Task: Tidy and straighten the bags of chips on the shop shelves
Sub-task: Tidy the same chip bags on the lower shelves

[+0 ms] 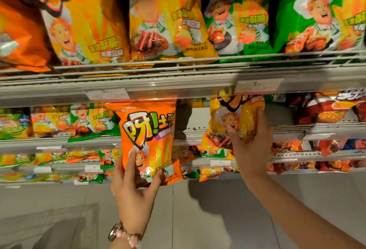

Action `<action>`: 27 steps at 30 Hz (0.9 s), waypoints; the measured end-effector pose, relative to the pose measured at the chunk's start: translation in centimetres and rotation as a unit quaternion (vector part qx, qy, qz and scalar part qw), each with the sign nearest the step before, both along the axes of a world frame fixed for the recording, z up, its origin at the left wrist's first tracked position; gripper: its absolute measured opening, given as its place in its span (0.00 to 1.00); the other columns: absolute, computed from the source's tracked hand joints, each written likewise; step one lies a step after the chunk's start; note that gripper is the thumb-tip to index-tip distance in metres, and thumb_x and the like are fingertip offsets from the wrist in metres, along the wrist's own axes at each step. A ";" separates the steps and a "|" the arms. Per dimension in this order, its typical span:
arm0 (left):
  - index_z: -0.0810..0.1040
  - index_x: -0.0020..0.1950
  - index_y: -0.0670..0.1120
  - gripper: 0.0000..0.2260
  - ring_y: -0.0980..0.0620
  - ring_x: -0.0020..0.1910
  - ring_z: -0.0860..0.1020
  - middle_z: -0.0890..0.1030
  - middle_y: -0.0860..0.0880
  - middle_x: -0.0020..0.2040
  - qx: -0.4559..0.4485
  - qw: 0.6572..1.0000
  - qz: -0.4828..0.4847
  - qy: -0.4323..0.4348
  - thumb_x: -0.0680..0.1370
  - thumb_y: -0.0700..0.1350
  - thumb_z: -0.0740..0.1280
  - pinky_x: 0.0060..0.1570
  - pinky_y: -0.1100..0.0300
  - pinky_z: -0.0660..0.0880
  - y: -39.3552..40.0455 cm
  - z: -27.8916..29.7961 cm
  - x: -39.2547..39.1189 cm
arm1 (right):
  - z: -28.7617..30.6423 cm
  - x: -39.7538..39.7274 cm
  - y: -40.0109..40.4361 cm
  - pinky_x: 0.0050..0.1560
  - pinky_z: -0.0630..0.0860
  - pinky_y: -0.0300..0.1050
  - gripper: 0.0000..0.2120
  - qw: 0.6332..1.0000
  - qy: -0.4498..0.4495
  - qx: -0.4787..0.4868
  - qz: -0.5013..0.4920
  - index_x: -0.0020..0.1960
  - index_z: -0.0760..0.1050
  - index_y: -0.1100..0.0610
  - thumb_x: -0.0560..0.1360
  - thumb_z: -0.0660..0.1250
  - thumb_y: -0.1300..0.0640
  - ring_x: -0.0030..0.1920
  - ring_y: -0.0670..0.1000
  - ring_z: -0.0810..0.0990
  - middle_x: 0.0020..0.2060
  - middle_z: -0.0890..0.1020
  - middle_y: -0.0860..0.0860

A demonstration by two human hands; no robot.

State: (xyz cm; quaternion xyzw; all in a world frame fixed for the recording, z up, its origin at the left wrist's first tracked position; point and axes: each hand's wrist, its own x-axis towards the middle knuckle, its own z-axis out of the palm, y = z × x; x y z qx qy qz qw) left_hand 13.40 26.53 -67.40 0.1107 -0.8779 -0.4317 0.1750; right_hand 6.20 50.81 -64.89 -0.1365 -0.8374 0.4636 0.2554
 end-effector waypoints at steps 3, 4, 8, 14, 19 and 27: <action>0.67 0.72 0.52 0.35 0.29 0.47 0.76 0.67 0.43 0.68 0.003 1.000 0.030 0.005 0.68 0.55 0.76 0.46 0.39 0.77 -1.4 -0.4 0.4 | 0.1 0.3 -2.5 0.65 0.68 0.59 0.37 1.000 -0.001 -0.002 0.028 0.74 0.62 0.60 0.70 0.74 0.53 0.67 0.59 0.69 0.67 0.70 0.61; 0.67 0.72 0.52 0.36 0.29 0.47 0.76 0.67 0.43 0.67 0.007 0.999 0.040 0.008 0.66 0.53 0.76 0.46 0.40 0.77 -1.9 -0.4 0.4 | 0.2 0.1 -3.3 0.67 0.67 0.59 0.37 0.999 -0.004 0.002 0.038 0.74 0.62 0.59 0.70 0.74 0.53 0.68 0.59 0.68 0.68 0.69 0.61; 0.68 0.71 0.48 0.36 0.34 0.44 0.77 0.68 0.38 0.65 0.030 0.997 0.064 0.035 0.65 0.50 0.74 0.45 0.57 0.79 -3.5 0.0 0.1 | 0.5 -2.3 -5.7 0.66 0.66 0.59 0.36 0.998 -0.027 0.021 0.055 0.73 0.63 0.58 0.71 0.73 0.50 0.69 0.59 0.67 0.69 0.69 0.58; 0.69 0.70 0.48 0.35 0.47 0.38 0.76 0.70 0.37 0.63 0.061 0.995 0.050 0.061 0.64 0.46 0.75 0.38 0.79 0.70 -4.9 1.0 -0.4 | -0.3 -5.9 -7.6 0.65 0.68 0.57 0.37 0.996 -0.051 0.017 0.077 0.73 0.60 0.63 0.71 0.73 0.51 0.66 0.61 0.70 0.66 0.71 0.61; 0.75 0.64 0.45 0.30 0.47 0.60 0.72 0.70 0.37 0.64 0.061 0.997 0.016 0.044 0.64 0.38 0.79 0.41 0.77 0.71 -5.5 0.4 -0.7 | -1.7 -7.2 -8.1 0.68 0.66 0.55 0.44 0.993 -0.090 -0.024 0.068 0.75 0.54 0.59 0.68 0.76 0.52 0.70 0.60 0.65 0.70 0.66 0.59; 0.74 0.67 0.40 0.32 0.44 0.60 0.74 0.70 0.37 0.65 0.082 0.996 -0.021 0.031 0.64 0.37 0.79 0.39 0.71 0.76 -4.3 0.5 -1.0 | -1.9 -7.7 -7.3 0.66 0.66 0.54 0.48 0.986 -0.142 -0.008 0.087 0.77 0.49 0.59 0.69 0.75 0.48 0.70 0.61 0.64 0.71 0.63 0.60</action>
